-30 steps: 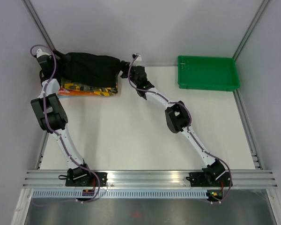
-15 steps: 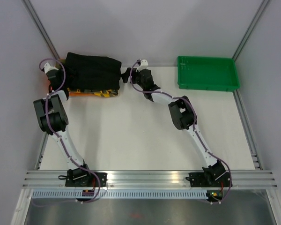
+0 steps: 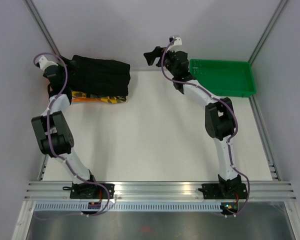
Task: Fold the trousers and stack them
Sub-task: Neatly place the folded trousers to the corner
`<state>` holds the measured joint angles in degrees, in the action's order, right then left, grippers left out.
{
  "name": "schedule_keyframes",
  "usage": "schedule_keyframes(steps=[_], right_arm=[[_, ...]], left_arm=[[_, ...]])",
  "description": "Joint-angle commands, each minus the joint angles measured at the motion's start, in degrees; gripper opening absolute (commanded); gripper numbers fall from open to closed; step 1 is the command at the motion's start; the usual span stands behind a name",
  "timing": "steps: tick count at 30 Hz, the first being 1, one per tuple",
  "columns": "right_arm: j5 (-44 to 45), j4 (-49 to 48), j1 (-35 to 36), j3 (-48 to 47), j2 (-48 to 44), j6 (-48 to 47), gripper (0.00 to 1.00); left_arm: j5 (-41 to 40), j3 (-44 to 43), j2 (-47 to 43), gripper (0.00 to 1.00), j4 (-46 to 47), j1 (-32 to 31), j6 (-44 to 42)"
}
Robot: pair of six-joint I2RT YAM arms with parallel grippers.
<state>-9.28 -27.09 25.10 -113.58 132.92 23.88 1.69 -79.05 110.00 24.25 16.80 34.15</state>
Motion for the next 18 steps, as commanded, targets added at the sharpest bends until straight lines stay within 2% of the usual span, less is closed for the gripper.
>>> schedule_keyframes(steps=[1,5,7,8,9,11,15,17,18], right_arm=[[-3.8,0.6,-0.7,5.1,-8.5,0.5,0.98],[-9.8,1.3,-2.0,9.6,-12.2,5.8,0.98],[-12.7,-1.6,-2.0,14.1,-14.5,7.2,0.98],[-13.1,-2.3,-2.0,15.4,-15.2,8.7,0.98],[-13.4,-2.8,-2.0,17.4,-15.9,9.3,0.98],[-13.7,-1.5,-2.0,18.3,-18.1,9.2,0.98],[-10.6,1.2,-2.0,22.7,-23.8,7.9,0.98],[-7.7,4.7,-2.0,24.0,-27.4,7.0,0.98],[-6.6,9.9,-2.0,23.8,-29.5,6.4,0.98]], left_arm=[[-6.4,4.3,-9.6,1.00,-0.8,-0.1,-1.1],[-11.4,6.4,-13.9,1.00,-3.7,0.3,-2.6],[-14.6,2.8,-12.3,1.00,-6.2,0.8,-3.7],[-15.2,0.6,-11.0,1.00,-11.1,1.0,-3.9],[-14.8,-4.4,-8.7,1.00,-14.2,1.3,-4.1],[-13.7,-6.1,-8.1,1.00,-17.0,1.3,-4.3],[-5.6,5.1,-14.5,1.00,-8.4,1.3,-4.5],[-3.2,9.2,-19.3,1.00,-9.0,1.3,-4.1],[-0.5,10.6,-21.0,1.00,-11.4,1.3,-3.9]])
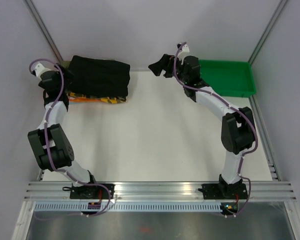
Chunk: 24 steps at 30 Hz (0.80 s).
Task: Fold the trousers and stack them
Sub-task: Neatly place the folded trousers to the corner
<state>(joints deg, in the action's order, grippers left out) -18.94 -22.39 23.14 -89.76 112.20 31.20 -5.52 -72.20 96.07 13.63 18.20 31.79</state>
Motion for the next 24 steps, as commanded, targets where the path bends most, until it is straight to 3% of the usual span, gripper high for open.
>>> schedule_keyframes(steps=[1,7,12,18,24], right_arm=[[4.2,8.5,0.0,-0.5,-9.6,-1.4,0.98],[15.1,24.8,0.0,2.2,-20.0,-5.8,0.98],[22.4,25.8,0.0,13.5,-32.1,-6.9,0.98],[32.0,30.7,0.0,24.3,-45.2,-8.3,0.98],[33.6,32.5,0.0,33.3,-57.9,-7.6,0.98]], left_arm=[[8.8,5.1,-8.9,1.00,-1.7,-0.1,-1.5],[16.9,11.5,-23.5,1.00,-12.8,-4.4,-6.9],[22.4,9.6,-30.1,1.00,-24.4,-11.1,-11.6],[28.1,11.3,-38.4,1.00,-31.7,-12.8,-13.6],[24.4,10.2,-46.8,1.00,-40.9,-15.2,-15.9]])
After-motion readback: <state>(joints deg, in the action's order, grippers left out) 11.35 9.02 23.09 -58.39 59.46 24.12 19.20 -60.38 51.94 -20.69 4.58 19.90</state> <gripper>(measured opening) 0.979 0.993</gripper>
